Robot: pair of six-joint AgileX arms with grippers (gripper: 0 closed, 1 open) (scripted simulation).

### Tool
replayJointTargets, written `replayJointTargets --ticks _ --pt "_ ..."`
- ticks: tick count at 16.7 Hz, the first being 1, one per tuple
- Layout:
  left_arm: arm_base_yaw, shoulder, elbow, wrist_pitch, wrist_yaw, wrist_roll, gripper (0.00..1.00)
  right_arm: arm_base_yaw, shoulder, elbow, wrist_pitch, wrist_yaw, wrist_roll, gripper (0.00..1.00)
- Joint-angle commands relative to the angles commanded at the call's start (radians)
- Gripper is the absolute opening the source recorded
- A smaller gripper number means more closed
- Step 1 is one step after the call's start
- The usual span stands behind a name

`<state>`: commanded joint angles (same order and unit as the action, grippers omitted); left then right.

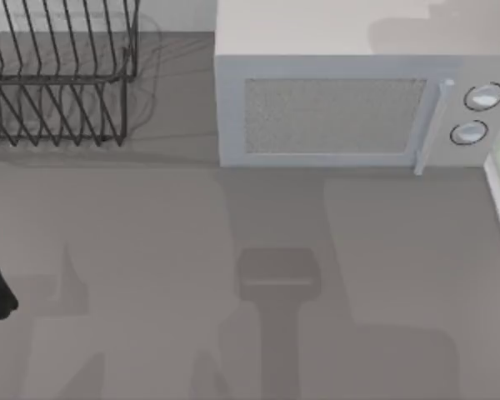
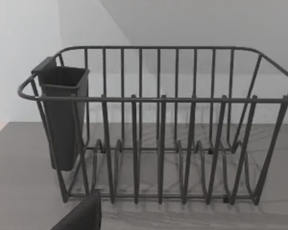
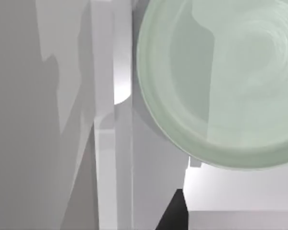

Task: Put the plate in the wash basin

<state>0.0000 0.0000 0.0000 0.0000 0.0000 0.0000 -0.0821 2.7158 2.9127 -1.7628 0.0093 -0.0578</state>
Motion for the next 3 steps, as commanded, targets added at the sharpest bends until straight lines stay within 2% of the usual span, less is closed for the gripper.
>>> replayJointTargets --ticks 3 --pt "0.000 0.000 0.000 0.000 0.000 0.000 1.00 0.000 0.000 0.000 0.000 0.000 0.000 1.00"
